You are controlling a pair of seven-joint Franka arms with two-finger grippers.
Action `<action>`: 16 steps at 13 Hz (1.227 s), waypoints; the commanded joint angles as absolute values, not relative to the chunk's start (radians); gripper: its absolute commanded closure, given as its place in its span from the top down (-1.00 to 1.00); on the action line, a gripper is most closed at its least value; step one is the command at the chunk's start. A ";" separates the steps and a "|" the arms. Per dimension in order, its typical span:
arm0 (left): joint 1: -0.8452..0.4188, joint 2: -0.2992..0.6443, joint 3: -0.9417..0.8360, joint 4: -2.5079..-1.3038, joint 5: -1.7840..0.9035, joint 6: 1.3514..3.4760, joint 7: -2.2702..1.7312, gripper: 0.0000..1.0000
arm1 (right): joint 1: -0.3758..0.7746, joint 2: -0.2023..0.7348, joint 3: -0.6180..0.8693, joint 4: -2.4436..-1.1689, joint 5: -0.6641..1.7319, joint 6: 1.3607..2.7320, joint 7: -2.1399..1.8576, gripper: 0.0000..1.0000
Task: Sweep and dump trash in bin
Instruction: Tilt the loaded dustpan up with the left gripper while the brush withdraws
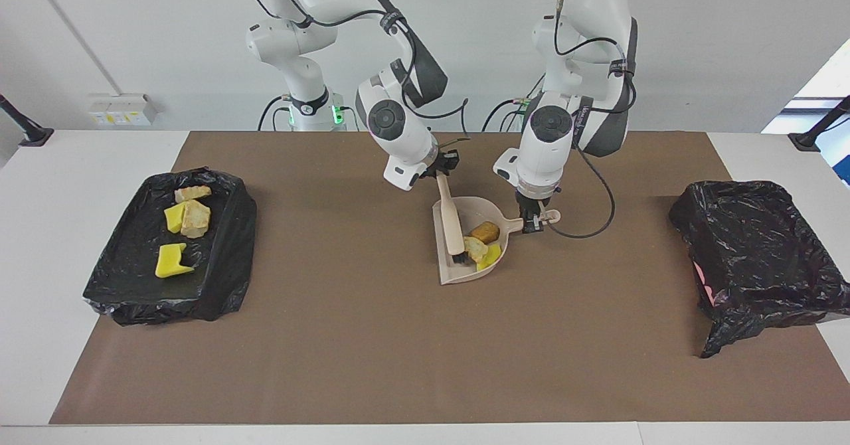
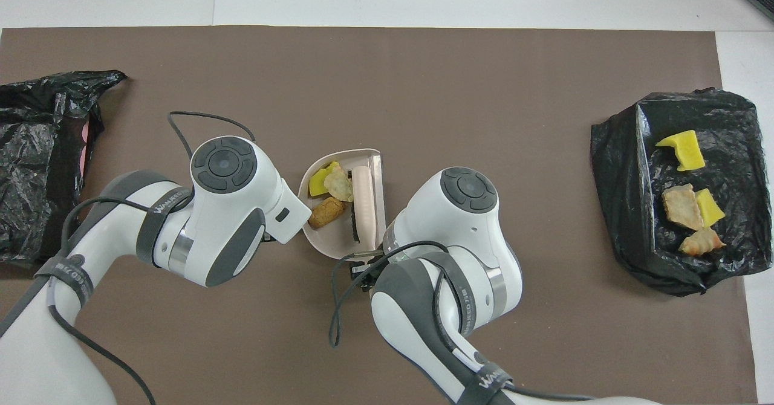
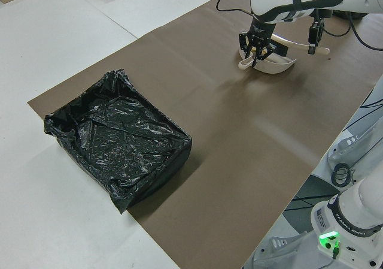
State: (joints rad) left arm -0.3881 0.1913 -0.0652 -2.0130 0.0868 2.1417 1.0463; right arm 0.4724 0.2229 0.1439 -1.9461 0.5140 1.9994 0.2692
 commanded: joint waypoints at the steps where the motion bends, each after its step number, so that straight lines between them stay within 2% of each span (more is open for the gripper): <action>1: -0.361 0.163 -0.071 -2.053 0.103 2.166 1.077 -1.00 | 0.451 0.134 0.130 -1.950 0.485 1.926 0.322 -1.00; 4: -0.350 0.164 -0.071 -2.049 0.103 2.166 1.089 -1.00 | 0.433 0.055 0.132 -1.950 0.263 1.774 0.374 -1.00; 8: -0.333 0.166 -0.071 -2.048 0.103 2.163 1.121 -1.00 | 0.459 -0.033 0.144 -2.000 0.190 1.658 0.489 -1.00; 9: -0.325 0.163 -0.071 -2.042 0.103 2.161 1.155 -1.00 | 0.489 -0.072 0.144 -2.060 0.213 1.679 0.526 -1.00; 11: -0.272 0.144 -0.072 -2.023 0.101 2.152 1.225 -1.00 | 0.502 -0.159 0.146 -2.223 0.338 1.825 0.531 -1.00; 12: -0.240 0.123 -0.072 -2.023 0.095 2.151 1.261 -1.00 | 0.543 -0.187 0.150 -2.274 0.363 1.892 0.535 -1.00; 16: -0.099 0.046 -0.072 -2.023 0.092 2.122 1.406 -1.00 | 0.682 -0.160 0.150 -2.371 0.400 2.105 0.656 -1.00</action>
State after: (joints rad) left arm -0.1613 0.1035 -0.0619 -2.0060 0.0869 2.1413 1.3420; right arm 0.6293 -0.1446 0.1510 -2.3063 0.3720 2.0026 0.5990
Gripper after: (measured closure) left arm 0.687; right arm 0.727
